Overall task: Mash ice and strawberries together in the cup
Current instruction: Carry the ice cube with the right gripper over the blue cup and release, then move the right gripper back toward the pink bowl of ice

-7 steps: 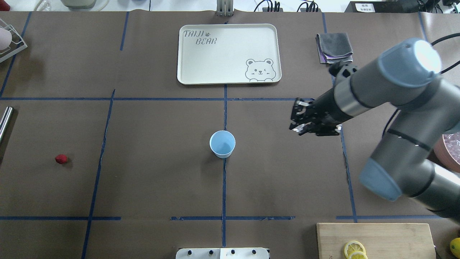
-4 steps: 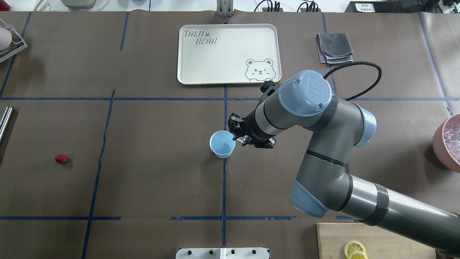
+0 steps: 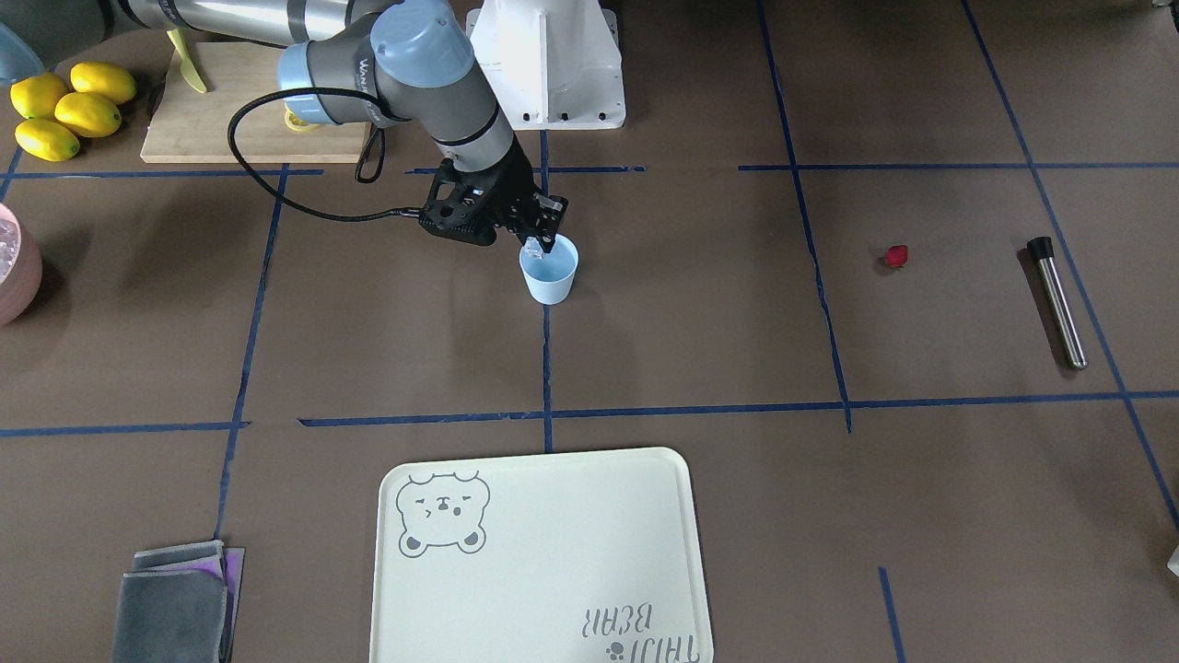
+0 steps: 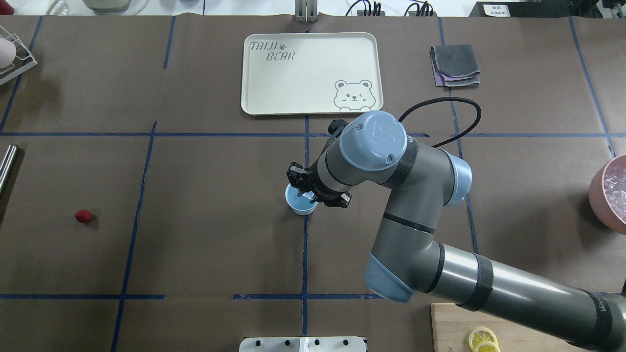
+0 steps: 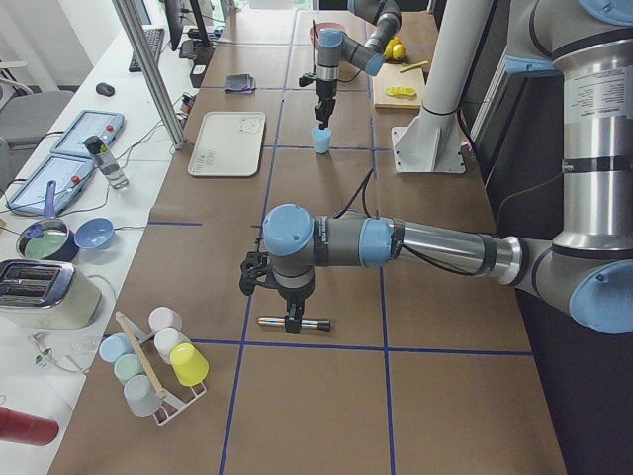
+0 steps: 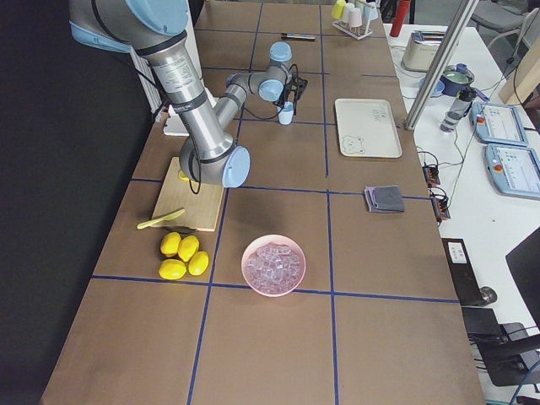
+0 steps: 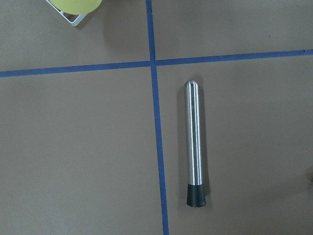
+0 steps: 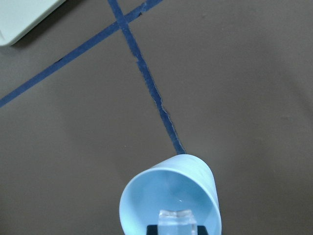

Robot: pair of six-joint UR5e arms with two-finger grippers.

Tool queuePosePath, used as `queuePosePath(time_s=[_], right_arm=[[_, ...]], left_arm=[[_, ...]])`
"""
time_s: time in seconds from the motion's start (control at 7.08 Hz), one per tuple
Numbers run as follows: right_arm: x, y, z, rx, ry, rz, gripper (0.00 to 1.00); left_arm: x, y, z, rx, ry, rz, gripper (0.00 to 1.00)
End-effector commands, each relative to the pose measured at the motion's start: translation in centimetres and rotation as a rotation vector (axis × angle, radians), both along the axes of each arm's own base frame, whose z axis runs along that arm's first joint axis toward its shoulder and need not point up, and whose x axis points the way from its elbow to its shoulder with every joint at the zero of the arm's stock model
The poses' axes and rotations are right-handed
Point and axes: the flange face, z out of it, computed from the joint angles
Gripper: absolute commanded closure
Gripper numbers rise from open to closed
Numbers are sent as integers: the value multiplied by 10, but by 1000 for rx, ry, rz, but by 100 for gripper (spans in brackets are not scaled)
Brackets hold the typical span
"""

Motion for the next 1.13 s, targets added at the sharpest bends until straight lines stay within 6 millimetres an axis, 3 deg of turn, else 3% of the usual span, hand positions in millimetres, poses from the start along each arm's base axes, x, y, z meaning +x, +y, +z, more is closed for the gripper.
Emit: queuePosePath(time_s=[0.0, 0.14, 0.28, 0.42, 0.71, 0.85, 0.99], right_arm=[[-3, -1, -3, 1, 0, 6, 10], [-3, -1, -4, 1, -3, 8, 10], [24, -26, -24, 5, -34, 49, 10], [76, -45, -16, -33, -65, 46, 2], [224, -23, 89, -79, -40, 36, 1], [283, -11, 139, -3, 18, -2, 1], [341, -10, 202, 93, 83, -86, 1]], left_arm=[[0, 0, 0, 1, 0, 0, 0], [0, 0, 0, 0, 0, 0, 0], [0, 0, 0, 0, 0, 0, 0], [0, -1, 0, 1, 0, 0, 0], [0, -2, -2, 21, -2, -1, 0], [0, -2, -2, 23, -2, -1, 0], [0, -2, -1, 21, -2, -1, 0]])
